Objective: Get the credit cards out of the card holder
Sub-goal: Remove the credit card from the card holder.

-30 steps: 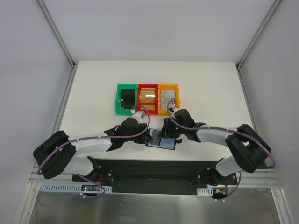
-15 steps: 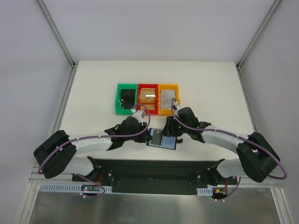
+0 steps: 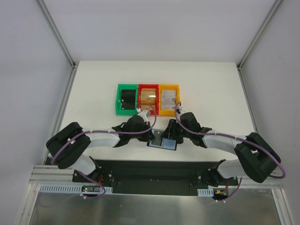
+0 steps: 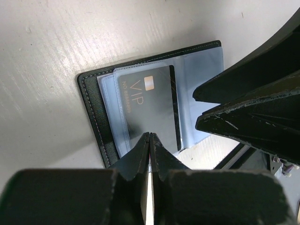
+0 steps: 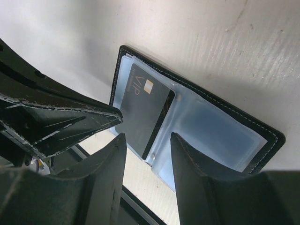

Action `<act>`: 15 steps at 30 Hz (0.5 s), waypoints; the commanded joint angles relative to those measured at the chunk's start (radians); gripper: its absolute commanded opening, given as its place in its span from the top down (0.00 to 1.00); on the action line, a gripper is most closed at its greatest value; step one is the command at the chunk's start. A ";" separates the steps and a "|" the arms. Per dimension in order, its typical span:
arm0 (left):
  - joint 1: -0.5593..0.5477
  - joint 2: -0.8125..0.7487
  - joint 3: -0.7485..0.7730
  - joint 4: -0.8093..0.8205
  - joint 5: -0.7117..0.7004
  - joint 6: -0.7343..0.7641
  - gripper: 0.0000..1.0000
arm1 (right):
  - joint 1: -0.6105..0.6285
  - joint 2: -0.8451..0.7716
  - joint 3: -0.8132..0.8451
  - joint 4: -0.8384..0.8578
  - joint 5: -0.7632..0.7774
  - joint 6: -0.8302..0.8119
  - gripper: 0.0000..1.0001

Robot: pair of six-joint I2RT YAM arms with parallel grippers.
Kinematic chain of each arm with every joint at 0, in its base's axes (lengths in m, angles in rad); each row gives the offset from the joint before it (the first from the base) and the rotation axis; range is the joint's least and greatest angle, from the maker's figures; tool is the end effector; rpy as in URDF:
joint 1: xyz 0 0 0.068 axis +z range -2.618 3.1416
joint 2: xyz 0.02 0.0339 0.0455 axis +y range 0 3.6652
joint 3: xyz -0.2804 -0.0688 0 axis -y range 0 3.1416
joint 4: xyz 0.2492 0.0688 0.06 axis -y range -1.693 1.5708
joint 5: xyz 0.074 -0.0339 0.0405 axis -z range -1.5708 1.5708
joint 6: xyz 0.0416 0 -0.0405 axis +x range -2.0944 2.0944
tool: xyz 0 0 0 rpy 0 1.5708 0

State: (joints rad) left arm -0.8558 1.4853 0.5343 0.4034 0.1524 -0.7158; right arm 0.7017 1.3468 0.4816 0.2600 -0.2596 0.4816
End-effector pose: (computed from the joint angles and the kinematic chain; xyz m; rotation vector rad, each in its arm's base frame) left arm 0.1840 -0.2216 0.1649 0.2604 2.2975 -1.0422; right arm 0.1909 0.1753 0.1711 -0.4109 2.2791 0.9258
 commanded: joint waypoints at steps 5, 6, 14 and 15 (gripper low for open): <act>0.006 0.041 0.032 0.031 0.003 -0.001 1.00 | -0.002 0.026 -0.014 0.133 -0.017 0.078 0.55; 0.006 0.046 0.032 0.031 0.004 -0.004 1.00 | -0.004 0.032 -0.015 0.140 -0.018 0.084 0.55; 0.006 0.043 0.010 0.034 -0.011 -0.011 1.00 | -0.004 0.066 -0.032 0.173 -0.013 0.109 0.55; 0.004 0.043 0.009 0.034 -0.013 -0.013 1.00 | -0.004 0.068 -0.034 0.173 -0.009 0.109 0.55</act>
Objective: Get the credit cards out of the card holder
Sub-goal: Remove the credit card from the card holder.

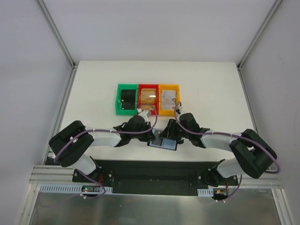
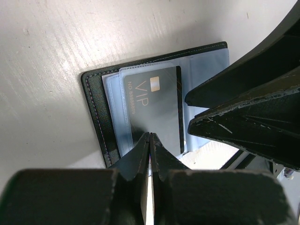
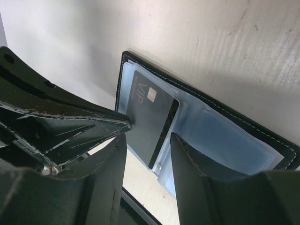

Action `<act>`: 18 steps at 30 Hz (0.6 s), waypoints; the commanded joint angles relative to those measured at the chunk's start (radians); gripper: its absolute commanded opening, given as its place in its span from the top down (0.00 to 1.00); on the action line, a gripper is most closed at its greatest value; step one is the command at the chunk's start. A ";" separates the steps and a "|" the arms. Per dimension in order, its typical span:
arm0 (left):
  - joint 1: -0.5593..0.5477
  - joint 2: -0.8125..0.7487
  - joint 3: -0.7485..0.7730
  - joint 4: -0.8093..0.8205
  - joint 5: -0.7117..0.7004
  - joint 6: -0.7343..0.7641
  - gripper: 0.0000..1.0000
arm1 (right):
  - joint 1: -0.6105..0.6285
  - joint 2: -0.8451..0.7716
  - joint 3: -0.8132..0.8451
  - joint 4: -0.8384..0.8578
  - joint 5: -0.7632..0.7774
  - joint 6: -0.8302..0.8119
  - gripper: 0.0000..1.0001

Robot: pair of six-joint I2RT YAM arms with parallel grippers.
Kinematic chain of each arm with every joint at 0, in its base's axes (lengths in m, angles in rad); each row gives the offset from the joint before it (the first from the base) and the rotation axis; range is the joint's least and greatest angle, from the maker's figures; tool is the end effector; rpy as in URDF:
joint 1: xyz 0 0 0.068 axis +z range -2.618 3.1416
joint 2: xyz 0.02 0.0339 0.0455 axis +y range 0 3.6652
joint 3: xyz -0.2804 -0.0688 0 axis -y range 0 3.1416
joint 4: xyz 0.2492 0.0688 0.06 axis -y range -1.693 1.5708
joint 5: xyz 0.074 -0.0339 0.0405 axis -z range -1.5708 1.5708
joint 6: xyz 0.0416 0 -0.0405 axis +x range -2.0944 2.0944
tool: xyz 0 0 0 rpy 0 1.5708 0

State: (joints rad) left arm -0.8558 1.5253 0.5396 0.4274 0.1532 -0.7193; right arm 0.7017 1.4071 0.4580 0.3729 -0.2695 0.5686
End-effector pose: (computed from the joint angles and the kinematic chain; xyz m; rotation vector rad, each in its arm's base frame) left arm 0.1870 -0.2250 0.1580 0.2569 2.3099 -1.0380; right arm 0.1944 0.1788 0.1604 -0.3218 2.2835 0.9916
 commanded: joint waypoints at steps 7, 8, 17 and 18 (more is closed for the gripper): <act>0.004 0.006 -0.006 0.011 -0.012 -0.020 1.00 | -0.004 0.023 -0.019 0.090 -0.004 0.036 0.56; 0.006 0.004 -0.009 0.013 -0.011 -0.022 1.00 | -0.004 0.026 -0.022 0.099 -0.007 0.042 0.56; 0.004 -0.001 -0.024 0.017 -0.014 -0.031 1.00 | -0.004 0.043 -0.039 0.170 -0.030 0.074 0.62; 0.006 -0.001 -0.026 0.019 -0.011 -0.034 1.00 | -0.002 0.044 -0.045 0.181 -0.030 0.080 0.62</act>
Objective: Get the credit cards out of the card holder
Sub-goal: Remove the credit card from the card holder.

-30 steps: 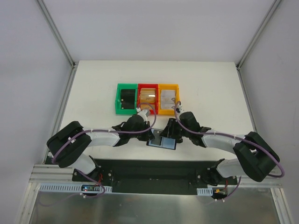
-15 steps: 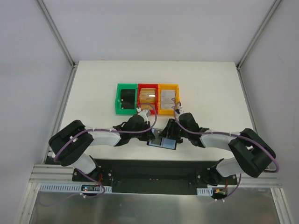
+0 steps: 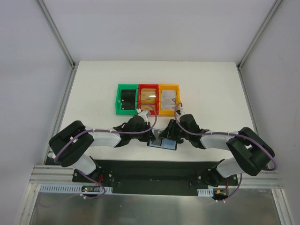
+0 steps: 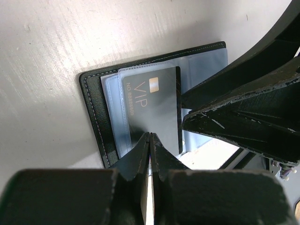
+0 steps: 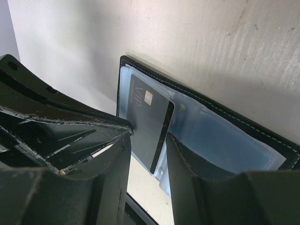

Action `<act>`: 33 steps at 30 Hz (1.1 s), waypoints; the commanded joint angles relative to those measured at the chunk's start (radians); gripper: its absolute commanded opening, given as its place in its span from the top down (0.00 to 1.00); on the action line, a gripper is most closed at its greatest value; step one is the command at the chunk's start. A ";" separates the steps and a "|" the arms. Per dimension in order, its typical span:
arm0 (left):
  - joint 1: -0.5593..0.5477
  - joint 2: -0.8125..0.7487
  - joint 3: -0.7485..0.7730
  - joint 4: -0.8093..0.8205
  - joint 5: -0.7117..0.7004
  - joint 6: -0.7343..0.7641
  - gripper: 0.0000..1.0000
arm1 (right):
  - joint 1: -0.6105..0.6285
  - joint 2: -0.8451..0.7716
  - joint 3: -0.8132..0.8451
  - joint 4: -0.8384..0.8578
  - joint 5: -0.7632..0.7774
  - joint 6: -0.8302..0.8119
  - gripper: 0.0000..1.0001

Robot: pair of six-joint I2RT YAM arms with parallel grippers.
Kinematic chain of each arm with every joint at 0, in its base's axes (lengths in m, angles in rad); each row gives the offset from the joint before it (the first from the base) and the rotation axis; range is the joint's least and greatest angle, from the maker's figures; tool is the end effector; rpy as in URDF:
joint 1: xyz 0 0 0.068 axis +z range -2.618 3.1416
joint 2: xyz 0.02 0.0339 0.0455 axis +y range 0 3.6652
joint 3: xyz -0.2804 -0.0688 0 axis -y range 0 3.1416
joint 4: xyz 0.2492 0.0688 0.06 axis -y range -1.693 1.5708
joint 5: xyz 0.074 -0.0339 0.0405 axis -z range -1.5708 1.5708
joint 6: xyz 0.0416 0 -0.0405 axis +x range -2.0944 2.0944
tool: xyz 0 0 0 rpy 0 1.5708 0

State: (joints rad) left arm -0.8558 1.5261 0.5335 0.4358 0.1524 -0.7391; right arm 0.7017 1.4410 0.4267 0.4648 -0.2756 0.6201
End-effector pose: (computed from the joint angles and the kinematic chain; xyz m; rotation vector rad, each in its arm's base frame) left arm 0.1864 -0.2244 0.1569 0.2340 2.3151 -1.0480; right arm 0.1940 0.1788 0.1521 -0.2705 2.2750 1.0355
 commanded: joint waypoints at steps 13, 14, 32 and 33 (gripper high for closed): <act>0.004 -0.046 -0.075 0.011 -0.042 -0.046 1.00 | -0.011 0.074 -0.060 0.219 -0.043 0.082 0.62; 0.006 -0.046 -0.075 0.012 -0.040 -0.048 1.00 | -0.011 0.078 -0.062 0.228 -0.046 0.086 0.62; 0.004 -0.188 -0.061 -0.046 -0.097 -0.020 0.92 | -0.013 0.099 -0.066 0.244 -0.048 0.082 0.61; 0.006 -0.184 -0.052 -0.064 -0.108 -0.016 0.94 | -0.011 0.101 -0.066 0.244 -0.048 0.082 0.60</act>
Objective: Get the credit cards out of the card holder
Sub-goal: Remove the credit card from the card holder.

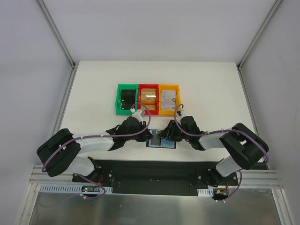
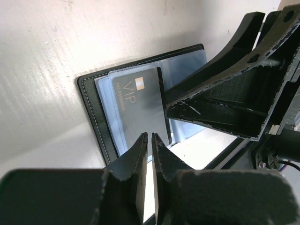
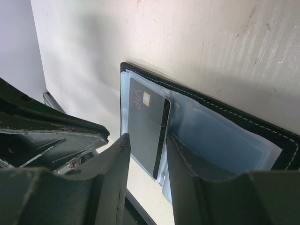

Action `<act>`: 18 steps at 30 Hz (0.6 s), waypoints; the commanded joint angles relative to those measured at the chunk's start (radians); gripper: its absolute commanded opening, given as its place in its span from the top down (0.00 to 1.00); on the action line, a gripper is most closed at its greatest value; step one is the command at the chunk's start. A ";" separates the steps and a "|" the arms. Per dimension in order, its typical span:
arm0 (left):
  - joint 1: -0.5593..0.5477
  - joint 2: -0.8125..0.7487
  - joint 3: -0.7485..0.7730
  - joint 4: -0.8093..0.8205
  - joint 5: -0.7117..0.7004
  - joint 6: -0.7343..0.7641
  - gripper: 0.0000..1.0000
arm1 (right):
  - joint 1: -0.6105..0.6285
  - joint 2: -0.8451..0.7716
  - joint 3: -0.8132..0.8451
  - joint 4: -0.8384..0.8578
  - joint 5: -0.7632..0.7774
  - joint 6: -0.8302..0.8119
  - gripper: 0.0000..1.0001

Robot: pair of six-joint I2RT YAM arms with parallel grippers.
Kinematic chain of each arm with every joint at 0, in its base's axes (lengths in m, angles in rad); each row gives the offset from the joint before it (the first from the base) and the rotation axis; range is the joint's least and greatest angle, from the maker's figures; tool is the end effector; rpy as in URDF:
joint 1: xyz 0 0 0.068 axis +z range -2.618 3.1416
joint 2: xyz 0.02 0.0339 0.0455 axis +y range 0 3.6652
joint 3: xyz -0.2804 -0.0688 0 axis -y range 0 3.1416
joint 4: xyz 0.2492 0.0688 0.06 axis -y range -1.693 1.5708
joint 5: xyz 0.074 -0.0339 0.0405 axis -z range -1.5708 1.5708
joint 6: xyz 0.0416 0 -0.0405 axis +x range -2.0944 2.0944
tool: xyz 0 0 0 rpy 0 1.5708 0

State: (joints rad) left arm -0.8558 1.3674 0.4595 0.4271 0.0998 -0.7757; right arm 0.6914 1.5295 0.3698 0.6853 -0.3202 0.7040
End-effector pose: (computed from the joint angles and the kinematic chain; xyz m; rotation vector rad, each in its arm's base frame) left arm 0.1715 -0.2038 0.1753 0.1575 2.2361 -1.0659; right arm 0.1950 0.1784 0.1374 -0.2057 2.2303 1.1502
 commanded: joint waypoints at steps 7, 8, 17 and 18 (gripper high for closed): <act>0.006 0.035 0.044 -0.071 -0.035 0.020 1.00 | -0.001 0.000 -0.009 0.019 -0.008 -0.009 0.60; 0.006 0.038 0.044 -0.067 -0.034 0.018 1.00 | -0.003 0.001 -0.009 0.019 -0.008 -0.011 0.60; 0.004 0.079 0.042 -0.056 -0.032 0.010 1.00 | -0.001 -0.003 -0.017 0.019 -0.017 -0.014 0.59; 0.004 0.082 0.039 -0.048 -0.028 0.010 1.00 | -0.003 -0.003 -0.017 0.019 -0.017 -0.015 0.59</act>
State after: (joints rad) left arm -0.8558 1.4307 0.4801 0.3611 0.0692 -0.7677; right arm 0.6914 1.5291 0.3672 0.6918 -0.3233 0.7029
